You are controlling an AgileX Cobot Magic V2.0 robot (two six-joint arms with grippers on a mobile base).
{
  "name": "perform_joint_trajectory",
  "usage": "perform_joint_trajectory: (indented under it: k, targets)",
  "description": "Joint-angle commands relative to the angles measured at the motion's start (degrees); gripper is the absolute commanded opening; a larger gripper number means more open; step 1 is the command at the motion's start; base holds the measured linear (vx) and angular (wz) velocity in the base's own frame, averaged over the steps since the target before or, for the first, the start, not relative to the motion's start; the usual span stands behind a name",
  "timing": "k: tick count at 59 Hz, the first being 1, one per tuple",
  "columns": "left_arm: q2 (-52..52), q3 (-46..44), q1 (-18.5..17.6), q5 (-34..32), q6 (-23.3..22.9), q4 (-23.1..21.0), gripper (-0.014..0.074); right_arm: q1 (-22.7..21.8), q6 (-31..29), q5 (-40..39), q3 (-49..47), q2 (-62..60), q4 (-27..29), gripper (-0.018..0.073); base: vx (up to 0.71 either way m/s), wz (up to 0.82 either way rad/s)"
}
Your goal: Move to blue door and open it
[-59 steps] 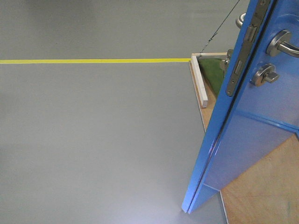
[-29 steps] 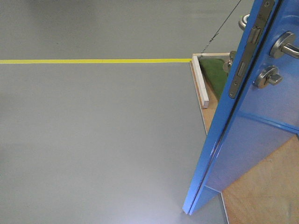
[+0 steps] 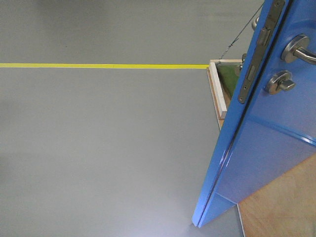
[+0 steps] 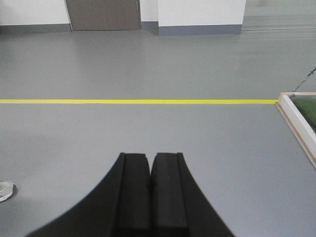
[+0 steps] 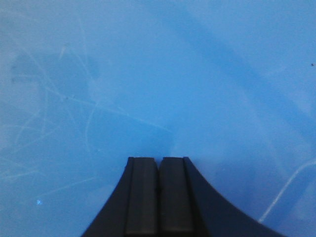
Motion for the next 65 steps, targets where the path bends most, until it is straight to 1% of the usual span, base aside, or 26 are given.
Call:
perform_joint_trajectory:
  k: [1, 65]
  targets:
    - [-0.8, -1.5, 0.1, -4.6, -0.4, -0.1, 0.0073, 0.1, -0.4, -3.9, -1.8, -0.5, 2.1, 0.0008, 0.10, 0.07]
    - [-0.8, -1.5, 0.1, -4.6, -0.4, -0.1, 0.0073, 0.1, -0.4, -3.9, -1.8, -0.5, 2.1, 0.0008, 0.13, 0.06]
